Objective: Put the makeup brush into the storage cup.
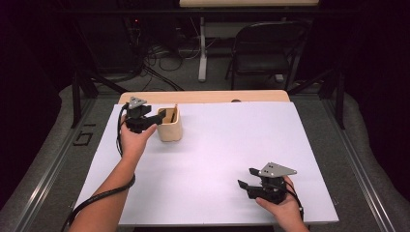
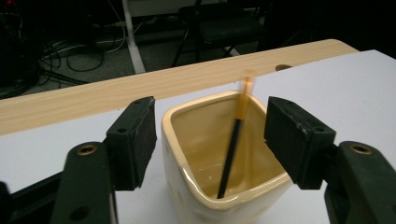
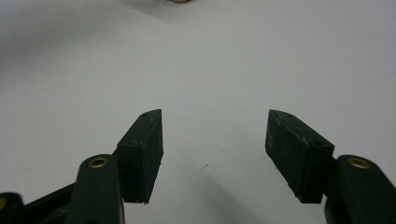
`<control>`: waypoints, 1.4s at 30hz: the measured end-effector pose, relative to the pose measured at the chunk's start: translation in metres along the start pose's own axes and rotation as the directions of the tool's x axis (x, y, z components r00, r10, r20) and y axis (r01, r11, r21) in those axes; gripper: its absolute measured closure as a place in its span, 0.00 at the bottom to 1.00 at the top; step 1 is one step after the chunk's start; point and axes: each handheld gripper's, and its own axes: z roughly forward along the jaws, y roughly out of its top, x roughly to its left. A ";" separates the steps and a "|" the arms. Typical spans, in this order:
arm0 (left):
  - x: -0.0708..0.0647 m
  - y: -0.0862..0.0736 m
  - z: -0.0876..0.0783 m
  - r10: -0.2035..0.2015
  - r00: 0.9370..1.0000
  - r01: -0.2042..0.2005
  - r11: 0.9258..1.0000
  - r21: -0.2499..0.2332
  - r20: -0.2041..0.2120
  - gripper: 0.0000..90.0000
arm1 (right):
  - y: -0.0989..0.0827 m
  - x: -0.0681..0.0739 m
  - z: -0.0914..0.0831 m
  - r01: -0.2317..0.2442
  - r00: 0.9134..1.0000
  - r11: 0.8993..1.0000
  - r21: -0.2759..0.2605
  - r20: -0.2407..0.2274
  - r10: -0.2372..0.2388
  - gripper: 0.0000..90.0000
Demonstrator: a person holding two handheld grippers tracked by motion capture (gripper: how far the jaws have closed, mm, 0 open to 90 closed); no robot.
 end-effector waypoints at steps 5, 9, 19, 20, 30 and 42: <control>0.001 -0.001 -0.002 0.001 1.000 -0.001 1.000 0.004 0.002 0.36 | 0.000 0.000 0.000 0.001 1.000 1.000 0.002 0.000 -0.001 0.41; 0.001 0.000 -0.005 0.011 1.000 -0.011 1.000 0.008 -0.001 0.35 | 0.000 0.000 0.000 0.000 1.000 1.000 0.001 0.001 0.000 0.41; 0.003 -0.004 -0.017 0.015 1.000 -0.015 1.000 0.001 0.006 0.34 | 0.000 0.000 0.000 0.003 1.000 1.000 -0.003 0.006 -0.003 0.41; 0.003 -0.005 -0.019 0.014 1.000 -0.014 1.000 0.000 0.007 0.34 | 0.000 0.000 0.000 0.003 1.000 1.000 -0.003 0.007 -0.003 0.41; 0.009 -0.014 -0.036 0.020 1.000 -0.020 1.000 -0.003 0.007 0.34 | 0.000 0.001 0.001 0.000 1.000 1.000 -0.001 0.008 0.000 0.41; 0.003 -0.027 -0.061 0.066 0.998 -0.066 0.998 -0.009 0.014 0.35 | 0.001 0.001 0.000 0.003 1.000 1.000 -0.004 0.012 -0.003 0.41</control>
